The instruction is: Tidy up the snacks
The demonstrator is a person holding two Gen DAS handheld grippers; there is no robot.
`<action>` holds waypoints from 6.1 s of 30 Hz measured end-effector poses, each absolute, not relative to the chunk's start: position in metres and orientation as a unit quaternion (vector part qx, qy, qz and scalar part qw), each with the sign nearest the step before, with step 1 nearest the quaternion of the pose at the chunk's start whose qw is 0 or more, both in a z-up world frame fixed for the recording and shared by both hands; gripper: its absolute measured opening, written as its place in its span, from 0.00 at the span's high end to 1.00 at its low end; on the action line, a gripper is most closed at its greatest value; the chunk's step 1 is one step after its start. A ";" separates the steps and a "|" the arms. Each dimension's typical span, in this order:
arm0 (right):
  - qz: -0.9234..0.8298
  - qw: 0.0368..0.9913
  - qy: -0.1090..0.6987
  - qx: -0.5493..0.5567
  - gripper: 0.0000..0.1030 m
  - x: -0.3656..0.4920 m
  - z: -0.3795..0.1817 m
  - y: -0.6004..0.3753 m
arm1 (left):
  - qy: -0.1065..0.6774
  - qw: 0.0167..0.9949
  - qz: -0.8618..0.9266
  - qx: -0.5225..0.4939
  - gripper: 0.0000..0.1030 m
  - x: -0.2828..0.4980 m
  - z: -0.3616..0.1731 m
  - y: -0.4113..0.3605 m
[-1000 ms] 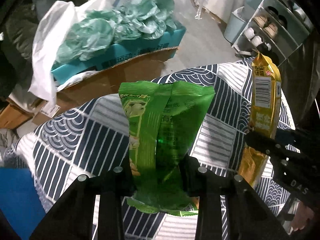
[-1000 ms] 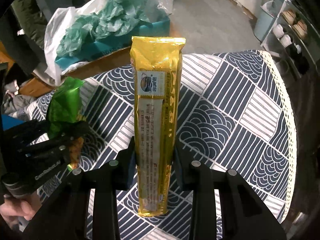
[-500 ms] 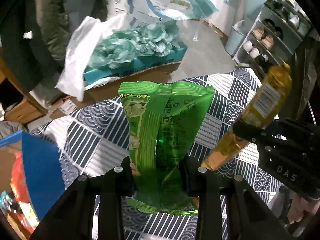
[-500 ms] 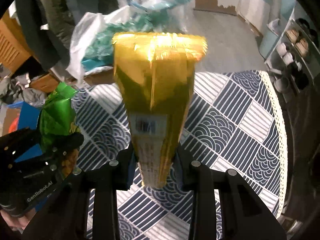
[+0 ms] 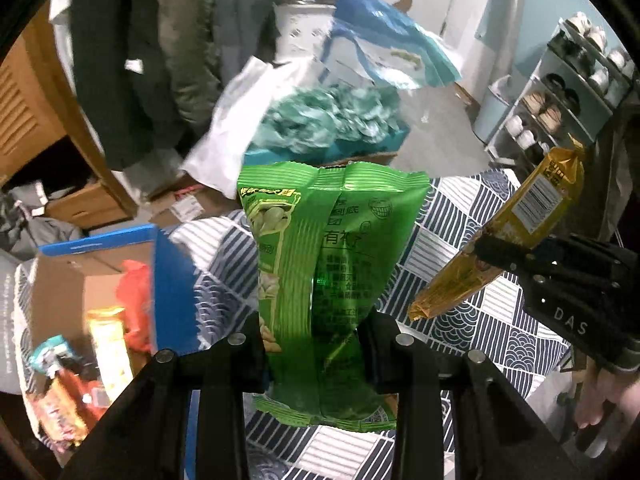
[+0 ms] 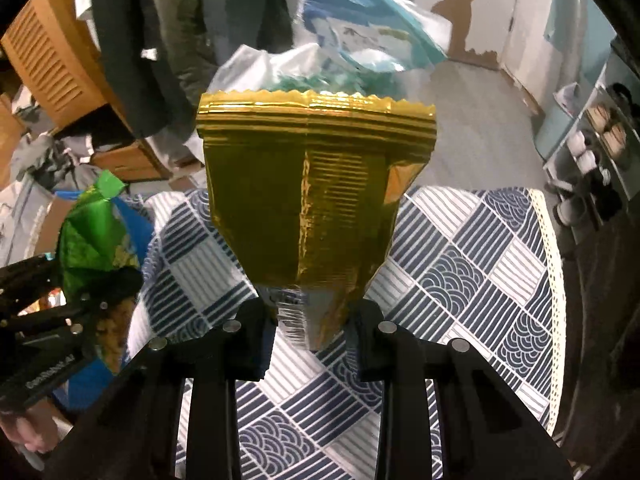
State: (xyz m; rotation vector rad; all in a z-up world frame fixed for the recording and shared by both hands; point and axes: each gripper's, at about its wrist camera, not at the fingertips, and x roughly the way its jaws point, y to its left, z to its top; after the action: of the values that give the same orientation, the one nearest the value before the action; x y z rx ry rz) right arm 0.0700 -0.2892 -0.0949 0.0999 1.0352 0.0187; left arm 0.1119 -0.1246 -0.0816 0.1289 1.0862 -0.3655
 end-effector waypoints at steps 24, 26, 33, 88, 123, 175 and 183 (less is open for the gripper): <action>0.115 0.887 0.447 0.017 0.73 0.056 -0.021 -0.177 | 0.456 0.883 -0.101 0.039 0.67 0.074 -0.028 -0.014; 0.128 0.886 0.445 0.011 0.73 0.055 -0.018 -0.161 | 0.458 0.884 -0.094 0.030 0.67 0.073 -0.029 0.001; 0.164 0.879 0.447 0.000 0.73 0.055 -0.012 -0.116 | 0.459 0.886 -0.059 -0.005 0.67 0.068 -0.034 0.059; 0.194 0.845 0.498 -0.021 0.33 0.093 -0.048 0.009 | 0.460 0.885 0.064 -0.042 0.17 0.053 -0.052 0.154; 0.182 0.876 0.443 -0.057 0.25 0.031 -0.011 -0.042 | 0.439 0.897 0.047 -0.015 0.13 0.024 0.000 0.118; 0.178 0.877 0.442 -0.053 0.25 0.029 -0.007 -0.054 | 0.440 0.897 0.030 -0.023 0.13 0.021 0.010 0.107; 0.177 0.877 0.443 -0.053 0.25 0.028 -0.007 -0.053 | 0.443 0.896 0.031 -0.021 0.13 0.021 0.009 0.106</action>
State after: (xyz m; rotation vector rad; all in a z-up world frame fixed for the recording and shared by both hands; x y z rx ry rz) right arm 0.0284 -0.0534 -0.0068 -0.1111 0.9233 0.3700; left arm 0.0211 0.1064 0.0088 -0.0425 0.9184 0.0647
